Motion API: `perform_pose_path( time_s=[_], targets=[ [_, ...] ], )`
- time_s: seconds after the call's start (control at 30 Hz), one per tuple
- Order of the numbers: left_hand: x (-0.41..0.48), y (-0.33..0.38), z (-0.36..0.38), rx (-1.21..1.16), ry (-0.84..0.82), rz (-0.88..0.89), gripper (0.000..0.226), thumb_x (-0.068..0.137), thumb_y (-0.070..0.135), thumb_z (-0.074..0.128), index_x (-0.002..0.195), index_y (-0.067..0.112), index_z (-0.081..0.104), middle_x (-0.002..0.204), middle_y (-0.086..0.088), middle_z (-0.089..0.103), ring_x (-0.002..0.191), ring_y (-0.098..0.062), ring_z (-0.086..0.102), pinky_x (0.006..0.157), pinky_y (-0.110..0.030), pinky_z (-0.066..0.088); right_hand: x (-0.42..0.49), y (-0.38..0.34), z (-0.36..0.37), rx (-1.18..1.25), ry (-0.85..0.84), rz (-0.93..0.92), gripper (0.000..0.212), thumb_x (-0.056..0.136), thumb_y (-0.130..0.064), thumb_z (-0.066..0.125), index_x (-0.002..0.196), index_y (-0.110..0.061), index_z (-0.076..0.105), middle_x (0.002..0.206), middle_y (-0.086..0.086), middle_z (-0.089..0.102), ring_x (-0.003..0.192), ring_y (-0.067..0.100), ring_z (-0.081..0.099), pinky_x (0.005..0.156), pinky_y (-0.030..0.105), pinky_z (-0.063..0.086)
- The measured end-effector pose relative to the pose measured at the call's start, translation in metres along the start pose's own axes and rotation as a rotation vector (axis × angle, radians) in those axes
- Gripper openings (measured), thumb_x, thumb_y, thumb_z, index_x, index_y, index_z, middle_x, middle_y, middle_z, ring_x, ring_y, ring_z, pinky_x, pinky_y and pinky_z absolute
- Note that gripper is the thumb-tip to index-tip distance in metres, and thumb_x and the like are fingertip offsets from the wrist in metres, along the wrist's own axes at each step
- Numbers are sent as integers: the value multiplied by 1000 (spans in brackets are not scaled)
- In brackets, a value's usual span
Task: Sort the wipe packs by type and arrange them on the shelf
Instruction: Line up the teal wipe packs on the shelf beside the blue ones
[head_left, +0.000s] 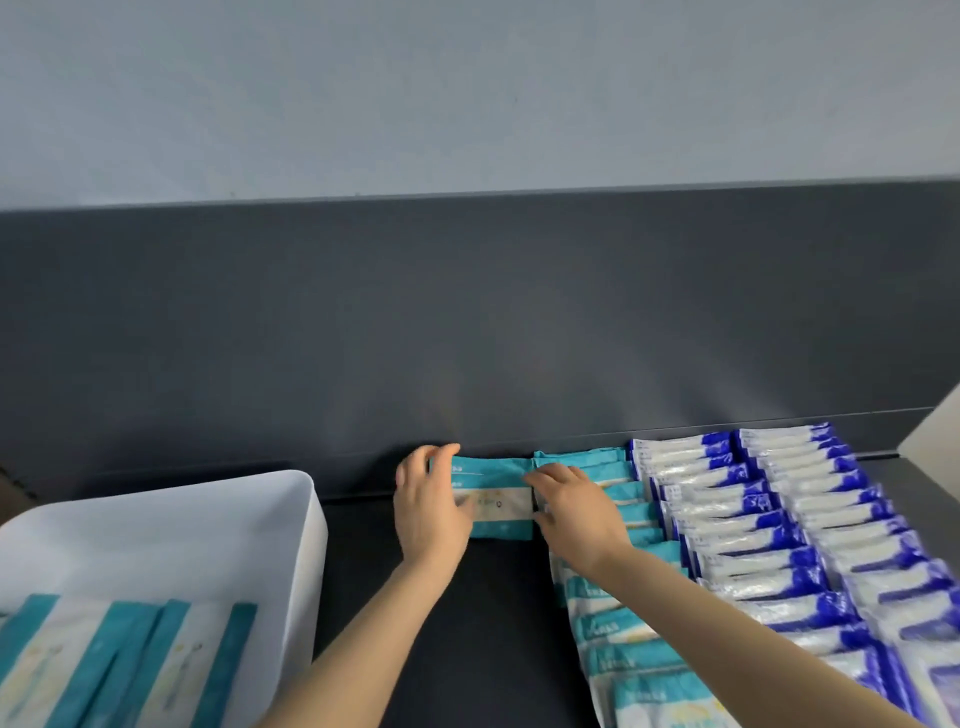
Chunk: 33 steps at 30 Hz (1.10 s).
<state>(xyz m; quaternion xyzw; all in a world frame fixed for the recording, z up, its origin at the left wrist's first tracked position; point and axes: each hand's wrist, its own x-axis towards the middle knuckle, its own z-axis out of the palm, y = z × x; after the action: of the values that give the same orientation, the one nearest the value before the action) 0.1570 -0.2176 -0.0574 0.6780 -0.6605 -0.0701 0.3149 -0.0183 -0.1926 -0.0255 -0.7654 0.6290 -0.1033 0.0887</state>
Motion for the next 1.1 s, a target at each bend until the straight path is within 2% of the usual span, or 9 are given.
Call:
perform_pose_path(
  time_s=[0.13,0.2,0.33,0.47,0.63,0.77,0.87,1.03,1.1],
  targets=[
    [-13,-11,3,-294,-140,-336,63,75,17,78,130,24,47,120,3,54,99,-10,53,75,-26,49,6,-5,8,-120,-48,-77,44,87,-13,46,130,-21,49,138,-3,46,124,24,39,99,33,35],
    [-16,-14,4,-285,-205,-323,62,75,20,79,129,23,48,118,4,59,95,-7,53,73,-22,46,6,-5,12,-185,-70,-104,43,85,-13,47,127,-22,51,136,-3,47,123,23,38,99,33,33],
    [-16,-8,5,-205,-245,-318,67,75,25,78,134,24,46,124,5,57,109,-13,56,86,-27,49,5,-3,12,-243,-92,-145,42,86,-13,48,126,-22,53,131,-2,50,124,23,37,100,33,31],
    [-18,-1,-2,-115,-244,-335,58,75,30,78,126,29,49,118,7,54,105,-12,55,75,-27,48,5,3,10,-242,-132,-198,42,86,-13,46,126,-23,54,128,-2,53,123,23,38,100,33,31],
    [-18,11,-29,-25,-198,-255,50,82,32,70,128,31,49,123,10,49,113,-11,52,78,-27,48,12,3,-5,-164,-142,-262,44,90,-22,48,134,-27,47,138,-6,47,130,19,35,106,31,29],
    [-25,10,-80,-69,-104,-196,28,84,29,67,112,31,63,109,12,62,99,-6,60,84,-30,52,27,-33,-24,-38,-87,-417,45,91,-27,53,136,-31,47,139,-10,48,131,16,38,104,27,32],
    [-40,-14,-128,-125,-8,-266,18,83,25,67,100,30,68,96,13,68,87,-2,63,83,-30,53,35,-74,-28,82,-69,-545,42,89,-23,57,131,-30,54,131,-12,55,126,15,44,101,29,37],
    [-77,-78,-201,35,96,-466,14,89,29,64,102,34,65,94,20,63,89,-2,61,81,-24,52,37,-148,-13,168,-102,-767,42,88,-20,58,129,-30,55,131,-11,57,125,13,46,104,32,38],
    [-90,-105,-224,59,150,-522,15,87,25,66,100,32,66,94,17,65,89,-5,63,83,-29,54,34,-176,-4,173,-139,-844,42,90,-21,56,131,-31,53,133,-12,55,127,12,44,106,30,36]
  ],
)
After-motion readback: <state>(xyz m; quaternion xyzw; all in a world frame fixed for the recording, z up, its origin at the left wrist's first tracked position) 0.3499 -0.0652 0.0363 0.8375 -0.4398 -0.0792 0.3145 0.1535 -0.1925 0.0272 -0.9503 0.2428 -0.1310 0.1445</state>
